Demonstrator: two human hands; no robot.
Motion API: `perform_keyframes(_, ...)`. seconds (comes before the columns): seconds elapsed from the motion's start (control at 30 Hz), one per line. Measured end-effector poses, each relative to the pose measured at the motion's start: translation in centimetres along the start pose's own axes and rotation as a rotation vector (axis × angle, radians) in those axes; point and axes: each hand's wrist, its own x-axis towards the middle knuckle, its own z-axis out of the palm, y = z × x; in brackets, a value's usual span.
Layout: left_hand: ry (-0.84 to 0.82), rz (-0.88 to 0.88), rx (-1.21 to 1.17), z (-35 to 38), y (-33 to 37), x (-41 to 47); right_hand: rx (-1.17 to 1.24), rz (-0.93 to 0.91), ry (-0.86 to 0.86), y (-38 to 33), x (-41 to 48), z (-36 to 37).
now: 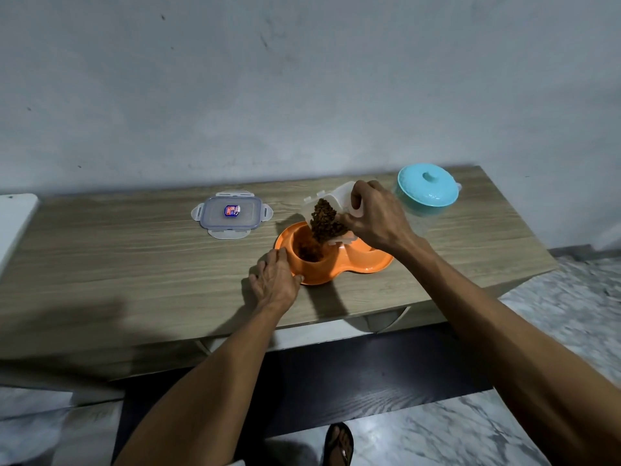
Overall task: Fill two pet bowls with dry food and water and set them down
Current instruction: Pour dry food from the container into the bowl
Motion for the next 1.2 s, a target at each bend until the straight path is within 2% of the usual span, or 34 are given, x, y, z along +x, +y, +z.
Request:
perform_keyframes(0.77,0.009,-0.011,-0.002,0.0,0.3,-0.2,0.033,0.017,0.006,0.9,0.4,0.2)
perform_keyframes(0.9,0.003,-0.015,-0.011,0.1,0.2,-0.1,0.107,0.089,0.029,1.5,0.8,0.0)
perform_keyframes(1.2,-0.002,-0.029,-0.014,-0.2,0.5,-0.4,0.364,0.421,0.070,3.7,3.4,-0.1)
